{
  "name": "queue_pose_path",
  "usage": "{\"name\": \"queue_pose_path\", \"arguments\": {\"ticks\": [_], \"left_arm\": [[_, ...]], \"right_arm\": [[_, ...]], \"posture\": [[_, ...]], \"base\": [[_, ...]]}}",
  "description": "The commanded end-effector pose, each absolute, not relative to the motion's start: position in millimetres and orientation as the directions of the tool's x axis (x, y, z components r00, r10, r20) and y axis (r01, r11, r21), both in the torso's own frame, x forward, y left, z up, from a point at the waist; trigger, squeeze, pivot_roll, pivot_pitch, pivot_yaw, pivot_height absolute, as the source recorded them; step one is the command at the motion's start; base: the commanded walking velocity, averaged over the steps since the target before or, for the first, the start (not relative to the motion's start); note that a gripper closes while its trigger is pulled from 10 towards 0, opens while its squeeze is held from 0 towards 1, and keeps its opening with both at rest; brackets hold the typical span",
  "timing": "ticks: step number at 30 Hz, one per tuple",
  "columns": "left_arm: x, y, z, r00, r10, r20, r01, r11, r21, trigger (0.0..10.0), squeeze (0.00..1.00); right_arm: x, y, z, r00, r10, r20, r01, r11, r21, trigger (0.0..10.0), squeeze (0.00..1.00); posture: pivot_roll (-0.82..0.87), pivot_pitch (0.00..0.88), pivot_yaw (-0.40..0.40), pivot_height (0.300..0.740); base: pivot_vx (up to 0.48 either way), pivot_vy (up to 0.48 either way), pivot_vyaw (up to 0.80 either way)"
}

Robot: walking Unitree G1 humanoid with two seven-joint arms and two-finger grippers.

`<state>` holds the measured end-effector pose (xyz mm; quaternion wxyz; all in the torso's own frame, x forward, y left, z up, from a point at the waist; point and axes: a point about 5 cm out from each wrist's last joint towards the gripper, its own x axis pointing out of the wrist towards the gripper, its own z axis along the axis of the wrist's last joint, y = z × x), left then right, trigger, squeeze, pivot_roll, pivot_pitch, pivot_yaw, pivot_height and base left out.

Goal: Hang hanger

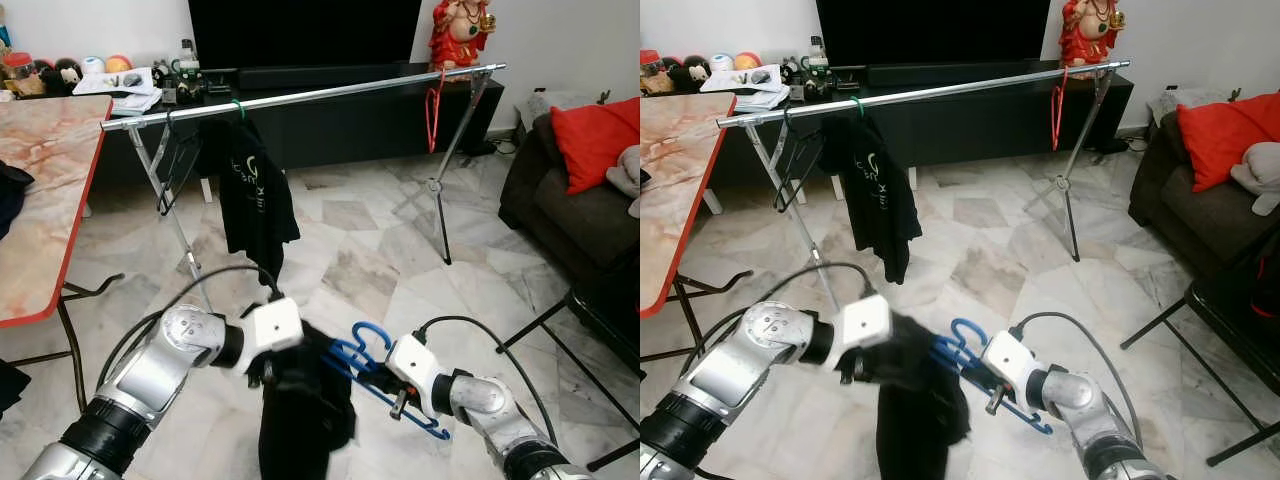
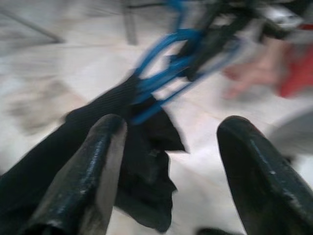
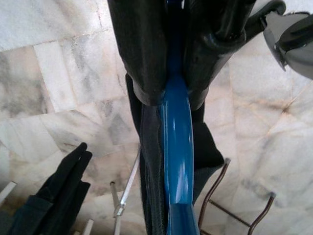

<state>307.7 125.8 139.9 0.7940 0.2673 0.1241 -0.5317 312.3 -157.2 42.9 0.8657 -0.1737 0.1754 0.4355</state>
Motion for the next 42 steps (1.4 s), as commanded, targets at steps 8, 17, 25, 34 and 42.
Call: {"name": "queue_pose_path", "arguments": {"ticks": [8, 17, 25, 34, 42], "left_arm": [[307, 133, 115, 0.648, -0.663, -0.375, 0.761, 0.550, 0.344, 10.0, 0.00], [321, 130, 111, 0.840, -0.482, -0.249, 0.542, 0.759, 0.360, 10.0, 0.00], [329, 121, 99, 0.885, -0.389, -0.255, 0.459, 0.822, 0.337, 10.0, 0.00], [338, 126, 92, 0.925, -0.270, -0.268, 0.360, 0.850, 0.385, 10.0, 0.00], [343, 120, 96, 0.938, -0.265, -0.225, 0.330, 0.881, 0.340, 10.0, 0.00]], "right_arm": [[330, -159, 72, 0.674, 0.685, -0.277, -0.738, 0.644, -0.201, 0.0, 0.00], [339, -158, 88, 0.690, 0.692, -0.213, -0.724, 0.655, -0.215, 0.0, 0.00], [343, -155, 96, 0.685, 0.708, -0.171, -0.727, 0.654, -0.209, 0.0, 0.00], [346, -155, 106, 0.668, 0.731, -0.142, -0.741, 0.636, -0.215, 0.0, 0.00], [345, -152, 106, 0.654, 0.745, -0.134, -0.753, 0.623, -0.209, 0.0, 0.00]], "posture": [[0.03, 0.058, -0.048, 0.740], [0.02, 0.040, -0.054, 0.740], [0.02, 0.037, -0.064, 0.740], [0.01, 0.041, -0.081, 0.740], [0.01, 0.041, -0.082, 0.740]], "base": [[0.000, 0.000, 0.00], [0.000, 0.000, 0.00], [0.000, 0.000, 0.00], [0.000, 0.000, 0.00], [0.000, 0.000, 0.00]]}}
